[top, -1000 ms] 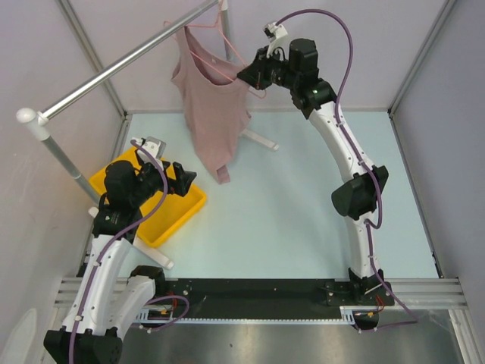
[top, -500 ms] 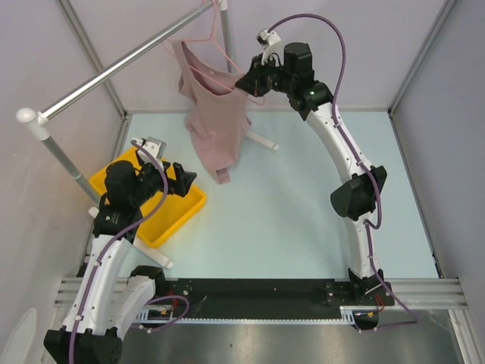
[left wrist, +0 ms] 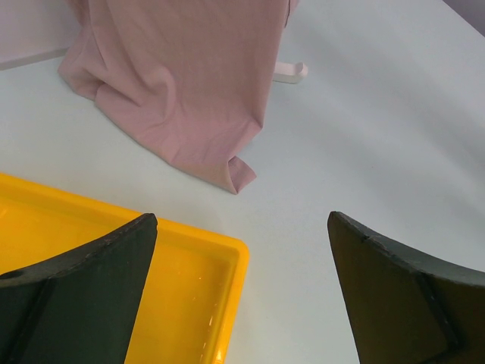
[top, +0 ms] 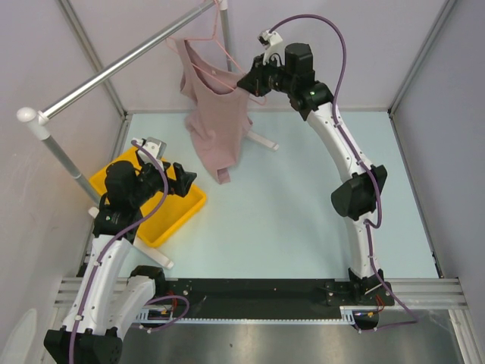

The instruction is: Place the tank top on the hanger

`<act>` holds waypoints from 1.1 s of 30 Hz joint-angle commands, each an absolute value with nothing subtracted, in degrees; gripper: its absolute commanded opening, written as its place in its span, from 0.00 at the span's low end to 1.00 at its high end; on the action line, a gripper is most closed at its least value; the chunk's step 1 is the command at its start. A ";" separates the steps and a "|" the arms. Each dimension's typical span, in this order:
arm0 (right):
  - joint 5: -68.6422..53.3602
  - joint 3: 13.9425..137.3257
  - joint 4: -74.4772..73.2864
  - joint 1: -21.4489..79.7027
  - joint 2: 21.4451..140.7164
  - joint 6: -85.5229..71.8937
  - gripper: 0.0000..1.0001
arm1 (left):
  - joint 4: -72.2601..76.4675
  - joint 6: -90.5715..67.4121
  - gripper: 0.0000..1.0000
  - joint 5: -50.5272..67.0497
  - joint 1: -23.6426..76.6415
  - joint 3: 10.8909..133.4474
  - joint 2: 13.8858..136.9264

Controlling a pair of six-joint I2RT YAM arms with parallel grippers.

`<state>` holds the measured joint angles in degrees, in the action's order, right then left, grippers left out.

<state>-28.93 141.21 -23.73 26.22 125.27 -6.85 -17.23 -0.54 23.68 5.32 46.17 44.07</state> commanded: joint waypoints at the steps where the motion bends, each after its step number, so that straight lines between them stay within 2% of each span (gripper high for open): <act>1: -27.07 140.80 -20.57 25.75 122.70 -7.73 0.00 | -15.38 -0.79 0.99 23.99 5.01 46.05 43.42; 2: -27.33 140.54 -20.48 25.75 122.61 -7.82 0.00 | -15.38 -0.79 0.99 23.82 5.01 46.14 43.33; 4: -27.51 140.10 -19.69 25.66 122.08 -7.73 0.08 | -15.47 -0.70 0.99 23.82 5.01 46.14 43.33; 6: -27.34 138.96 -19.16 25.66 121.38 -7.65 0.30 | -15.47 -0.70 0.99 23.82 5.01 46.14 43.33; 11: -26.63 136.85 -16.70 25.49 119.18 -8.35 0.69 | -16.08 -0.27 0.99 24.08 4.92 46.40 43.68; 13: -26.63 136.58 -16.35 25.40 118.74 -8.26 0.77 | -16.17 -0.18 0.99 24.17 4.92 46.49 43.68; 14: -26.11 136.58 -16.43 25.31 118.13 -7.65 0.88 | -16.17 -0.18 0.99 24.26 5.01 46.41 43.51; 16: -24.79 136.06 -16.44 25.14 117.43 -7.03 0.94 | -16.00 -0.18 0.99 24.52 4.92 46.32 43.24; 17: -23.22 135.88 -16.44 24.96 116.90 -6.77 0.99 | -16.00 -0.09 1.00 24.43 5.01 46.23 43.24; 24: -14.95 125.00 -11.09 21.18 106.47 -7.13 1.00 | -16.96 -0.17 0.99 20.92 4.92 45.53 41.93; 27: -10.82 112.36 -7.05 21.18 99.69 -5.02 0.99 | -17.66 -0.62 0.99 19.16 4.92 44.74 40.52; 28: -9.24 104.49 -6.34 21.18 94.45 -4.75 1.00 | -18.45 -1.05 1.00 18.20 4.75 44.56 40.26; 33: -2.03 82.39 -6.41 20.74 78.08 -4.22 1.00 | -20.39 -3.16 1.00 18.88 1.59 44.04 38.33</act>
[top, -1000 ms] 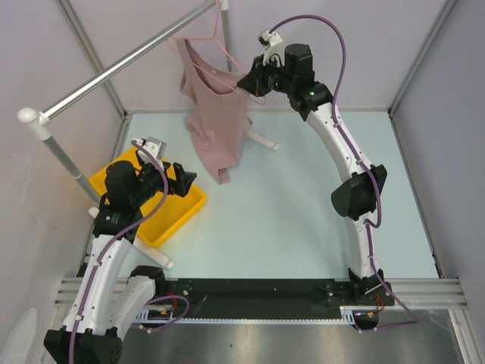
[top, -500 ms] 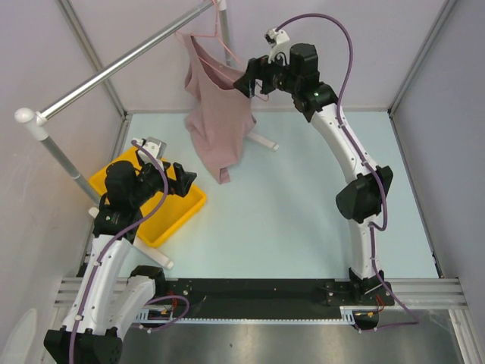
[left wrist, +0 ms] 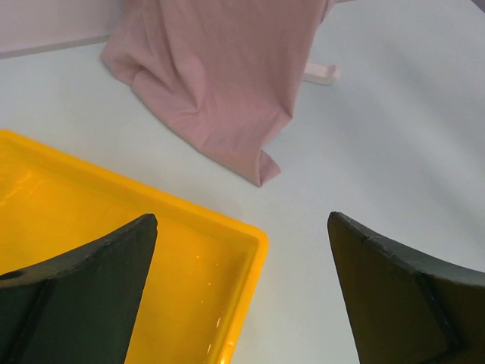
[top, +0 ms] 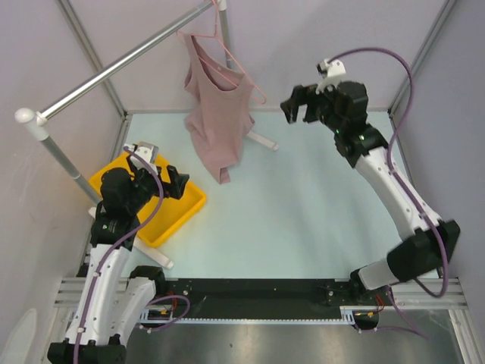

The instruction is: Place the tank top on the hanger

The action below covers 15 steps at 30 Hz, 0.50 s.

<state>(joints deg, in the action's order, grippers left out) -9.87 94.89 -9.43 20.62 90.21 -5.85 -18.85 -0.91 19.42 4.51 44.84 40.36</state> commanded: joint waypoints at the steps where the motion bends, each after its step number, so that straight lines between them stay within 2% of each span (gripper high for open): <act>1: -1.50 78.96 -6.33 20.22 72.83 -4.65 1.00 | -20.65 -3.95 0.99 19.68 0.19 43.42 37.71; 2: -1.93 71.62 -6.33 18.13 69.90 -5.62 1.00 | -20.83 -4.48 0.99 20.30 -1.48 42.98 36.40; 8: -4.13 52.68 -14.39 8.54 52.16 -10.02 1.00 | -25.48 -8.61 0.99 19.34 -4.22 40.96 30.42; 12: -4.57 46.78 -18.54 5.28 43.26 -10.89 1.00 | -26.98 -9.23 0.99 18.19 -4.04 41.57 24.19; 15: -5.88 43.95 -19.33 5.01 37.73 -13.26 1.00 | -29.17 -9.49 0.99 20.13 -4.13 44.73 23.99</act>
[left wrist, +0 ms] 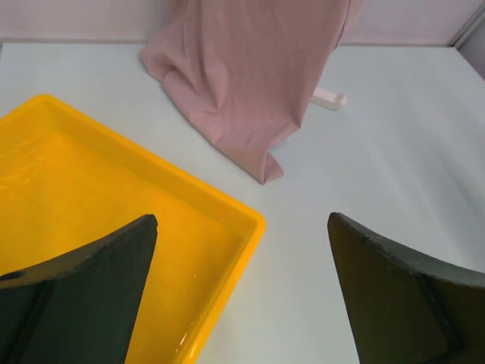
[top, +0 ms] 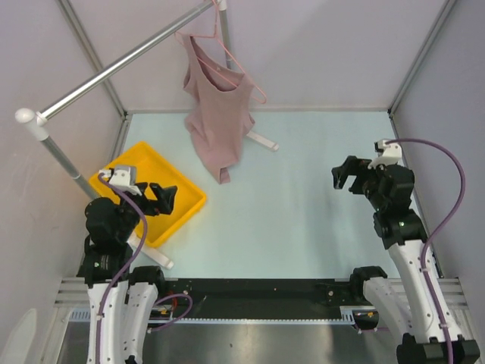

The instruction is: Place the tank top on the hanger

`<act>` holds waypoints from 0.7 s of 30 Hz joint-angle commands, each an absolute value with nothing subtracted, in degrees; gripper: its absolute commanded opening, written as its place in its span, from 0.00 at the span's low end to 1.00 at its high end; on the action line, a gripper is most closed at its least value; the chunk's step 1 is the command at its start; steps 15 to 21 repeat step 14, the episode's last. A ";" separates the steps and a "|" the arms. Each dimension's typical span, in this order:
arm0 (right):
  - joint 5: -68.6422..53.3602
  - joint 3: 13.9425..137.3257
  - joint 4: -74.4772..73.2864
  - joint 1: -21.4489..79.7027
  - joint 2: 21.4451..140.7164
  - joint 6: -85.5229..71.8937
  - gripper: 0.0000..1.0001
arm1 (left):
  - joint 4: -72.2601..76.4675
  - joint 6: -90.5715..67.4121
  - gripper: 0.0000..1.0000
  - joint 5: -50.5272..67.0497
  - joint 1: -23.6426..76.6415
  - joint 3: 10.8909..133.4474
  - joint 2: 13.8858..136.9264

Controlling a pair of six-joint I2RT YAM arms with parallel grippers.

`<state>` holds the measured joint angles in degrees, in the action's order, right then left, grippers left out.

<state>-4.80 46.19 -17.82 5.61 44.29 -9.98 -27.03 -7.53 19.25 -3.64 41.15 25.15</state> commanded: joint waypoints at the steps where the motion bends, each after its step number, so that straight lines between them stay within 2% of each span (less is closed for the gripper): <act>1: -6.24 42.64 -19.60 5.01 36.31 -13.88 1.00 | -30.66 -9.84 0.99 20.47 -4.04 46.30 24.95; 7: -4.75 39.29 -19.43 5.01 30.06 -14.94 1.00 | -33.14 -9.84 1.00 20.39 -4.13 48.25 25.32; 21: -4.75 39.37 -20.04 5.01 30.85 -14.85 1.00 | -33.66 -9.93 0.99 21.09 -4.04 48.69 23.99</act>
